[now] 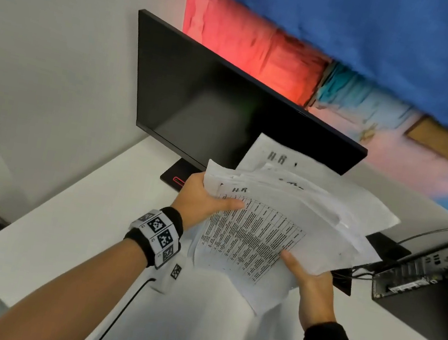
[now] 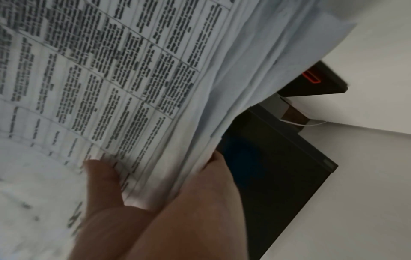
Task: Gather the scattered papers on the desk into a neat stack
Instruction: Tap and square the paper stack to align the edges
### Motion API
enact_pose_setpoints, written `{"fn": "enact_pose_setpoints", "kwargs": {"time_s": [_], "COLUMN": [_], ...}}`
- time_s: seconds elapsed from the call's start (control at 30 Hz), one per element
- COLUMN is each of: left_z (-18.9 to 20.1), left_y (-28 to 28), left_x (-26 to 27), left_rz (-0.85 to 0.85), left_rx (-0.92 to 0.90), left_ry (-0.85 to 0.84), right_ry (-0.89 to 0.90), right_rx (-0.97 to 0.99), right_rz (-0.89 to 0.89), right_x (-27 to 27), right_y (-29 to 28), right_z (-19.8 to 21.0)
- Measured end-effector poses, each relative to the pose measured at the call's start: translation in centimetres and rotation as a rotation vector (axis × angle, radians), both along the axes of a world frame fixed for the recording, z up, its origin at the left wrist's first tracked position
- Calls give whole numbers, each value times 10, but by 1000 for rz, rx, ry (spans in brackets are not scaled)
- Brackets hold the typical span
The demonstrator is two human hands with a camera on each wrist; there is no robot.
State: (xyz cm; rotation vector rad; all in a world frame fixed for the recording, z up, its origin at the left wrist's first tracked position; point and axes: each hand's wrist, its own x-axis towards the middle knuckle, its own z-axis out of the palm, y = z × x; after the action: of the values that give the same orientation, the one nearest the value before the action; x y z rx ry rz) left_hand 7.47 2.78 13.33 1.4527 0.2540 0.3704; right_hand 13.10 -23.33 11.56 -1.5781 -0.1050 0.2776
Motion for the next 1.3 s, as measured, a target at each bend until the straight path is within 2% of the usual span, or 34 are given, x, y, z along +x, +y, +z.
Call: {"fn": "enact_pose_setpoints", "kwargs": {"time_s": [0.13,0.37,0.47,0.57,0.63,0.7,0.73,0.8,0.9,1.03,1.1,1.23,1.3], "left_z": [-9,-12,-4,-4,-9,-12,-14,-23,-35,-34,-24,-1,10], "left_y": [4,0,3,14,19,16,11,4,16,66,83,99,94], "left_x": [2,3,-1,-7,-11,-18,-22,-30,-39,-53,-54,-44,-37], "left_rz": [-73,-52,81,194,182,91,35,-46,-72,-118,-145,-79,-156], "left_rx": [-4,42,-80,-335,-527,-689,-759,-828,-809,-744,-634,-233,-112], "left_ry": [31,23,-3,-74,-115,-107,-81,-5,39,84,126,138,159], "right_ry": [86,107,116,276,407,524,544,546,421,277,272,309,309], "right_rx": [-79,-96,-162,-218,-80,175,280,366,349,263,238,226,231], "right_rz": [54,56,-73,-146,-127,-95,-62,-32,-33,-18,-33,-29,-23], "right_x": [-5,-4,1,-4,-10,-12,-13,-12,-5,0,3,7,7], "right_y": [-5,1,-3,-9,-9,-5,-3,-3,-11,-31,-42,-56,-57], "right_z": [-13,-14,-27,-41,-51,-52,-49,-40,-25,2,11,19,19]}}
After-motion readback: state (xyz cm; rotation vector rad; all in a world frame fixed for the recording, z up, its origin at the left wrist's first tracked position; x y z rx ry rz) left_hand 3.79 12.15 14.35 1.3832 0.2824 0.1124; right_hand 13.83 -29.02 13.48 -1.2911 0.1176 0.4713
